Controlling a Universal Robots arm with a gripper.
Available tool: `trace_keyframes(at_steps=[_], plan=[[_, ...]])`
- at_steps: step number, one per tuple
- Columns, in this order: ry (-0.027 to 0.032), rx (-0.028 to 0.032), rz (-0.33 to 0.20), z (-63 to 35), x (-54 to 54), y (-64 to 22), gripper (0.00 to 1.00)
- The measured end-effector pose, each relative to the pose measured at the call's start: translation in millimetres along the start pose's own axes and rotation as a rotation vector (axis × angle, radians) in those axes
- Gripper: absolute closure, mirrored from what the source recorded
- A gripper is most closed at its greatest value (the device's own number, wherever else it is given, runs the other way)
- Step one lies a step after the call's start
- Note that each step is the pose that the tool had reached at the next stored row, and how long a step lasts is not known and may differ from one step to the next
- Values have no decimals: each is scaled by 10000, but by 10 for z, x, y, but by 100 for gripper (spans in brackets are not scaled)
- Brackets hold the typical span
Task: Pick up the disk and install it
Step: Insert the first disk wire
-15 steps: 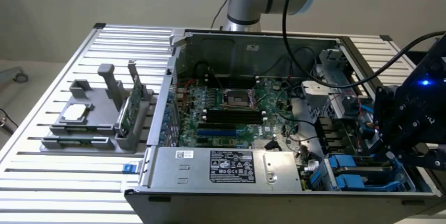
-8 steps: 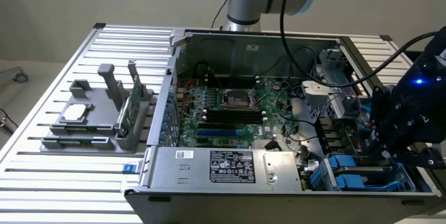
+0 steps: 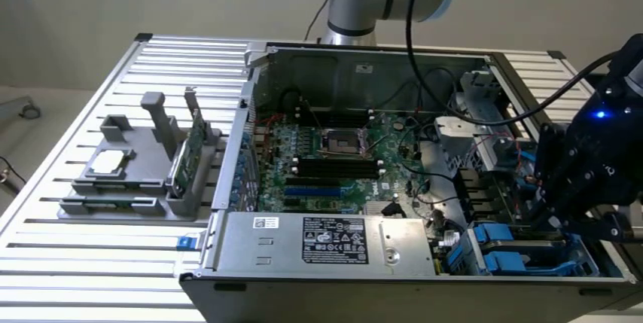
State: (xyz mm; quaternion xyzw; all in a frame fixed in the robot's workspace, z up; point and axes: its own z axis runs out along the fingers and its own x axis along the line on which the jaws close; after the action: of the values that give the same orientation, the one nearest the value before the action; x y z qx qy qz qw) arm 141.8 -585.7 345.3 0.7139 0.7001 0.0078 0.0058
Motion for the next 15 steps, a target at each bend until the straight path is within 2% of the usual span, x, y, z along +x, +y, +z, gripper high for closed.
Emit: trace_keyframes(at_steps=[11,15], plan=[[-3,-1,223,26,31,48,83],[-6,22,292,39,31,49,83]])
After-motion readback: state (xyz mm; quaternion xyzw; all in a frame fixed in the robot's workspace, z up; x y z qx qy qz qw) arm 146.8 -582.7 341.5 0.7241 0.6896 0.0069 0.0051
